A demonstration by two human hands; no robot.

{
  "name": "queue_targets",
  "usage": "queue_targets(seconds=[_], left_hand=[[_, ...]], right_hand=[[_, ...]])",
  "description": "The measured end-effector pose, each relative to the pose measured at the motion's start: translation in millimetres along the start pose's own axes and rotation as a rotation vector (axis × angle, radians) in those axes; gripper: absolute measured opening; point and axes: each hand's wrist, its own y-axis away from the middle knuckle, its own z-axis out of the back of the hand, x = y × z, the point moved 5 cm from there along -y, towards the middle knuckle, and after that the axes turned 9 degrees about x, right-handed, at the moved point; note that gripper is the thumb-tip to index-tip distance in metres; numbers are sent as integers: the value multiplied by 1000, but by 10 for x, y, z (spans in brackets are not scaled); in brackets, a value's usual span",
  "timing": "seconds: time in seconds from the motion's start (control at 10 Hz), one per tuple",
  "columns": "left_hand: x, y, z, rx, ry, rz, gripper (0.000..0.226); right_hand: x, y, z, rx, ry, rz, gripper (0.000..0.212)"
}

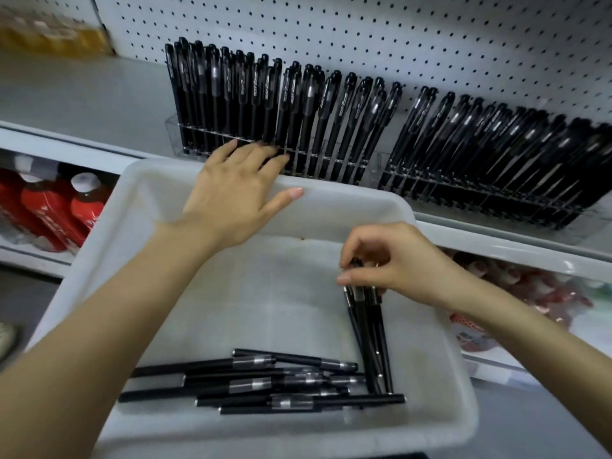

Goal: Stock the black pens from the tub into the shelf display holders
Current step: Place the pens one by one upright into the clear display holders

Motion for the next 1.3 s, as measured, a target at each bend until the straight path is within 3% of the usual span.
queue_targets(seconds=[0.3,0.5,0.6,0.8,1.3], left_hand=[[-11,5,2,-6,-16,0,74],[-17,8,5,-6,-15,4,74],[-14,4,11,-4,-17,5,76],[-21,-8,6,-7,-17,9,72],[-30,-8,27,-24,-17,12,72]], right_hand=[[501,71,1118,-738,-56,232,17],[492,-14,1529,-653,-302,147,17],[442,-26,1583,-656,-305,115,15],[518,-27,1569,-768,-107,183,25],[590,-189,1529,-721,88,159,30]])
